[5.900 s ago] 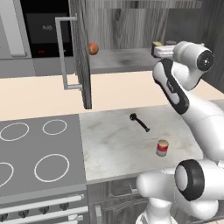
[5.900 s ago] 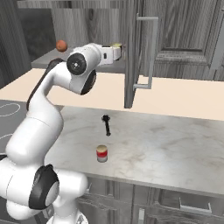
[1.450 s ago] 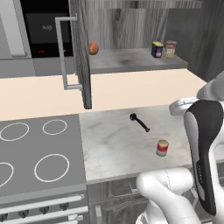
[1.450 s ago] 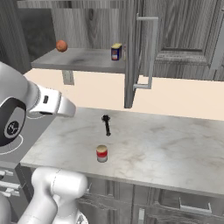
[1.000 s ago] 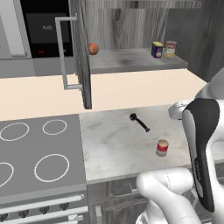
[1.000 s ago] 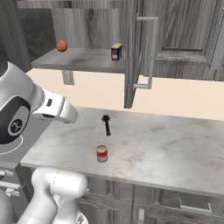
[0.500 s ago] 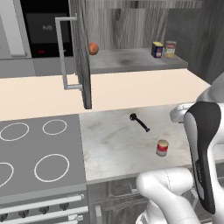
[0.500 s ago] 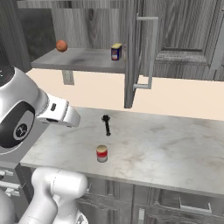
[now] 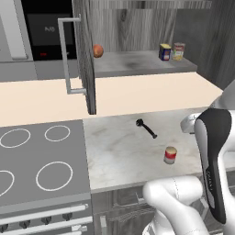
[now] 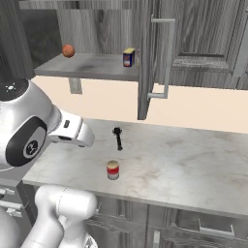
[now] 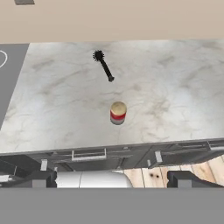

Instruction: Pick the cans from the counter and place them in their designated side in the cabinet.

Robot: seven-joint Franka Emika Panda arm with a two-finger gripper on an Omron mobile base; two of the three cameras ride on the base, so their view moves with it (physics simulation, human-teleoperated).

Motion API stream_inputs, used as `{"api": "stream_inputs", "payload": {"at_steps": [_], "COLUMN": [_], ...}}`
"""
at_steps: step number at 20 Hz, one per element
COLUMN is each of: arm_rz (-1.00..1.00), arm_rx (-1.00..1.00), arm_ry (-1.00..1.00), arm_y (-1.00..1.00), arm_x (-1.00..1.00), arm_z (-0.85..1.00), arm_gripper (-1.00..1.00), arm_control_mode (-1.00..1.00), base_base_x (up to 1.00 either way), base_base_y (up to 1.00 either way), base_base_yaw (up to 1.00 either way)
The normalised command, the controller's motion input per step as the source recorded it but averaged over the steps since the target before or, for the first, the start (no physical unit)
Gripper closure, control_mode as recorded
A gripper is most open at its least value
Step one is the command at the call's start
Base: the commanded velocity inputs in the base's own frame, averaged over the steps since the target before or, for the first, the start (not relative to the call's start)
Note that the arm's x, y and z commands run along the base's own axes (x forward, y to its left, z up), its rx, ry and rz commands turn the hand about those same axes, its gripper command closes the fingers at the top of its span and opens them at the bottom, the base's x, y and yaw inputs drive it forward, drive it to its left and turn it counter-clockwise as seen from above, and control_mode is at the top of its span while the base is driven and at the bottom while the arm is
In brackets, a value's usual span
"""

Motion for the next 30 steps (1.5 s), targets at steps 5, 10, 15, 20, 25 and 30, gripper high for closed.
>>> {"api": "stream_inputs", "payload": {"at_steps": [5, 10, 15, 20, 25, 30], "arm_rz": [0.0, 0.0, 0.0, 0.0, 0.0, 0.0], "arm_rx": [0.0, 0.0, 0.0, 0.0, 0.0, 0.0], "arm_ry": [0.01, 0.0, 0.0, 0.01, 0.02, 0.01], "arm_y": [-0.01, 0.0, 0.0, -0.04, -0.1, -0.07], "arm_x": [0.03, 0.09, 0.17, 0.16, 0.08, 0.09], "arm_z": [-0.17, -0.1, -0.01, -0.02, -0.12, -0.13], "arm_gripper": [-1.0, -1.0, -1.0, -1.0, -1.0, -1.0], "arm_control_mode": [-1.0, -1.0, -1.0, -1.0, -1.0, -1.0], "base_base_x": [0.0, 0.0, 0.0, 0.0, 0.0, 0.0], "base_base_y": [0.0, 0.0, 0.0, 0.0, 0.0, 0.0], "base_base_yaw": [0.0, 0.0, 0.0, 0.0, 0.0, 0.0]}}
